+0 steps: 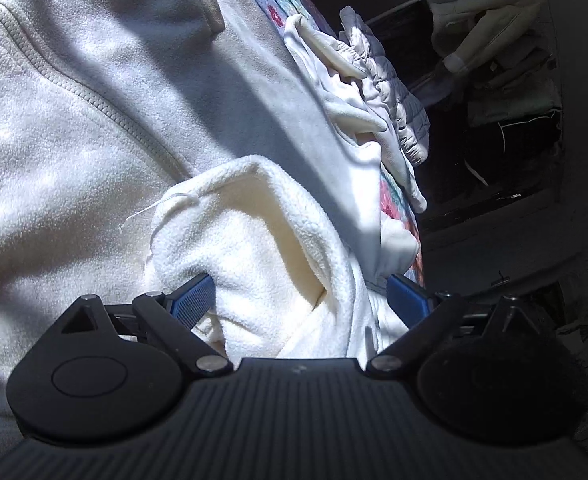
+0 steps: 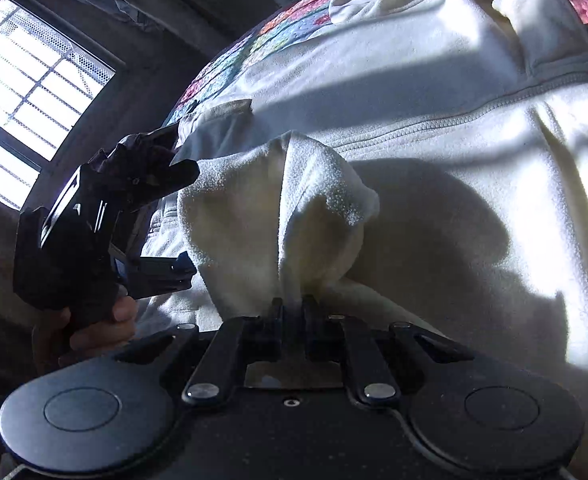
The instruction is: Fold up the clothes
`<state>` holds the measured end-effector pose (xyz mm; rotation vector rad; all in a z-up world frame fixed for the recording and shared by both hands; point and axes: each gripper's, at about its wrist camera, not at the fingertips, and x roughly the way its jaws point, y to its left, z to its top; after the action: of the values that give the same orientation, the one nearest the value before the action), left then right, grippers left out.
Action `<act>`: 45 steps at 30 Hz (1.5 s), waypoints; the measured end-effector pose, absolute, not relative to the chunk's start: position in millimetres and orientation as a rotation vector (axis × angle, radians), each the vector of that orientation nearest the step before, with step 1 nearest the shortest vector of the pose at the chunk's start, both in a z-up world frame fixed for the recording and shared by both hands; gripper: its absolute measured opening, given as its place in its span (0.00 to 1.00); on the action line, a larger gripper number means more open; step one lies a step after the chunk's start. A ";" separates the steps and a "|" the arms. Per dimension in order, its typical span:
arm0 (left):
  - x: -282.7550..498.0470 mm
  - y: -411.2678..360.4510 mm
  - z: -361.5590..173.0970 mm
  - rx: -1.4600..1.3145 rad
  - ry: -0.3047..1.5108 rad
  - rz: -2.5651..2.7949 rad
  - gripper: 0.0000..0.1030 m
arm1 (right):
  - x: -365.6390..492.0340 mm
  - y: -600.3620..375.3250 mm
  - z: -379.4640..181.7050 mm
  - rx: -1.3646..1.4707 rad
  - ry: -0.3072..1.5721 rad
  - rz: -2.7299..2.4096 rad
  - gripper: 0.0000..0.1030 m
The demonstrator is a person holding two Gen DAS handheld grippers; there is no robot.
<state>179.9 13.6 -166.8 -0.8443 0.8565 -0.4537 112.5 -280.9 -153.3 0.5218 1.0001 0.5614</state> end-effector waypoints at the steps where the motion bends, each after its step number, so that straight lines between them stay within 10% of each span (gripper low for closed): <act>1: 178.1 13.2 -165.3 -0.817 0.842 -0.447 0.57 | 108.2 -277.0 -153.9 0.499 1.008 0.574 0.12; 2: 177.5 11.7 -163.8 -0.781 0.844 -0.427 0.24 | 104.3 -272.2 -154.0 0.467 1.023 0.589 0.12; 3: 178.2 9.6 -164.1 -0.744 0.873 -0.381 0.14 | 102.7 -269.1 -154.6 0.451 1.038 0.594 0.12; 10: 166.3 2.7 -155.0 -0.576 0.906 -0.304 0.11 | 104.9 -263.2 -150.3 0.443 1.096 0.547 0.16; 14: 153.7 0.1 -147.3 -0.480 0.897 -0.292 0.11 | 107.6 -274.4 -128.2 0.475 1.029 0.434 0.67; 19: 156.4 5.1 -156.5 -0.513 0.931 -0.297 0.11 | 131.0 -301.4 -121.6 0.697 0.952 0.336 0.81; 28: 158.8 8.2 -160.5 -0.518 0.944 -0.318 0.11 | 158.7 -269.2 -183.9 1.023 1.197 0.206 0.78; 33: 157.8 -0.5 -135.5 -0.342 0.817 -0.321 0.11 | 156.2 -255.7 -147.6 0.827 1.029 0.289 0.17; 40: 165.3 -13.3 -87.5 -0.346 0.494 -0.387 0.14 | 130.6 -219.6 -46.4 0.095 0.539 0.298 0.15; 45: 221.1 -19.7 -130.2 -0.329 0.831 -0.269 0.55 | 152.8 -187.1 -71.1 -0.425 0.528 0.205 0.30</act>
<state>221.1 -19.7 -130.2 -0.3285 0.8311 -0.2685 152.8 -187.1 -71.1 -0.4247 0.5283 0.2054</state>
